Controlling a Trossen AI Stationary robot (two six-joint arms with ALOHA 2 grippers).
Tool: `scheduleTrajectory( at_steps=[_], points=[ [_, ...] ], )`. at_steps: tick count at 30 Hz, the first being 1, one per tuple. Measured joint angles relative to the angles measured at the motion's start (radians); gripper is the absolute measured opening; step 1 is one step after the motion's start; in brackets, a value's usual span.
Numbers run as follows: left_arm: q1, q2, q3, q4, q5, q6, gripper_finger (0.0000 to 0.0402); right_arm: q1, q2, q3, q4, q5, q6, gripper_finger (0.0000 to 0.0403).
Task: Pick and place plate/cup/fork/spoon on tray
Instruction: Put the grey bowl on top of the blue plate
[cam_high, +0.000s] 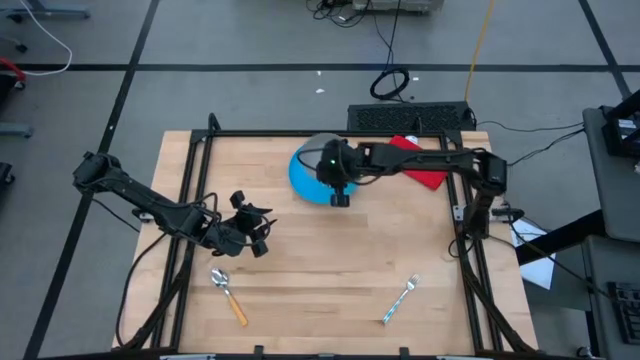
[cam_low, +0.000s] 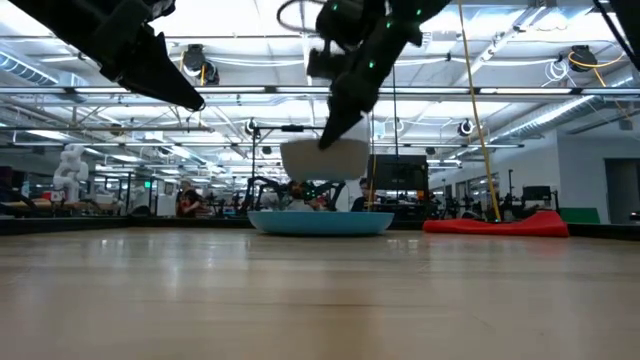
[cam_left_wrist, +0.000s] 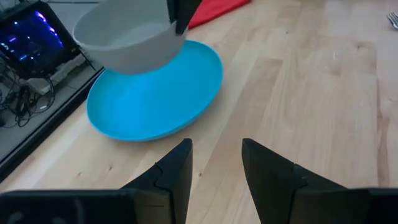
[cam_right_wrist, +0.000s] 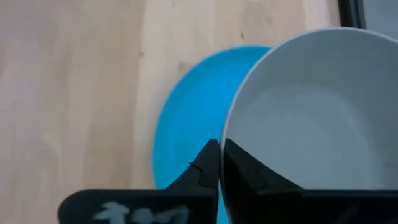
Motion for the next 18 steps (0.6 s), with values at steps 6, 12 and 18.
scheduleTrajectory(
  at_steps=[6, 12, 18],
  points=[
    [0.0, 0.0, 0.0, 0.0, 0.0, 0.003, 0.0145, -0.036, 0.059, 0.0, 0.025, -0.052, 0.025, 0.0],
    [0.0, 0.0, 0.0, 0.0, 0.001, 0.005, 0.0145, -0.044, 0.115, -0.001, 0.083, -0.052, 0.044, 0.0],
    [0.0, 0.0, 0.0, 0.006, 0.001, 0.005, 0.0145, -0.044, 0.146, -0.002, 0.083, -0.052, 0.075, 0.0006]
  ],
)
